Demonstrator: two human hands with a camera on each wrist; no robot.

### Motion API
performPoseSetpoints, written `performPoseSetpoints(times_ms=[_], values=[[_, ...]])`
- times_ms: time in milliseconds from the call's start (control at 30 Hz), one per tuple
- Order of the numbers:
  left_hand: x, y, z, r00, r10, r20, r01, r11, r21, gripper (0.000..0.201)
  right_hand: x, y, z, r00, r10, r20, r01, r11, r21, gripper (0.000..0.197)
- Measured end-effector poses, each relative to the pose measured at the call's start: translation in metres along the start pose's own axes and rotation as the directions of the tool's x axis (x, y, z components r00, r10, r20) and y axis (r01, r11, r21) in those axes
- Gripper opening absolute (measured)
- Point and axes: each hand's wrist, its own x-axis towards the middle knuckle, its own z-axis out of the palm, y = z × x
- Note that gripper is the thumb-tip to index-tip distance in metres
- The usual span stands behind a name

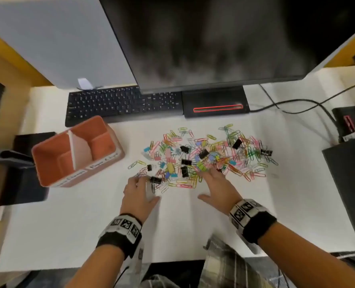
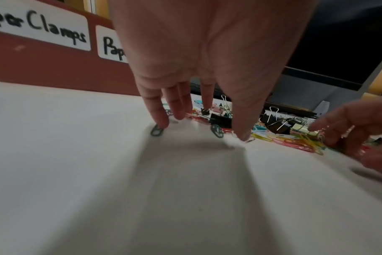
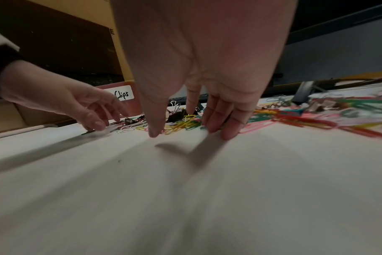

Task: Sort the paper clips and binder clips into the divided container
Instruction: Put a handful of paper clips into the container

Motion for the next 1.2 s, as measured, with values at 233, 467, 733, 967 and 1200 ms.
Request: performPoseSetpoints(times_ms=[233,467,733,967,1200], values=[[0.034,-0.011,0.0,0.999,0.034,-0.022,-0.036,0.997,-0.07,0.057,0.042,-0.014,0.005,0.997,0.004,-0.08,-0.009,0.998,-0.064,0.066],[0.043,-0.019,-0.013,0.997,0.062,-0.035,-0.064,0.996,-0.068,0.02,0.056,-0.008,0.0,0.995,-0.055,-0.086,0.06,0.997,0.05,0.022],[0.052,-0.023,-0.01,0.99,0.135,-0.034,-0.132,0.989,0.067,0.004,0.061,-0.003,-0.01,0.992,-0.095,-0.086,0.101,0.992,0.069,0.023],[0.046,-0.021,-0.01,0.964,0.265,-0.035,-0.254,0.948,0.193,0.009,0.05,-0.004,-0.018,0.989,-0.083,-0.124,0.097,0.989,0.113,0.021],[0.048,-0.026,-0.026,0.945,0.328,0.006,-0.328,0.944,0.031,0.007,0.028,-0.023,-0.035,0.971,-0.021,-0.24,0.062,0.984,0.165,0.023]])
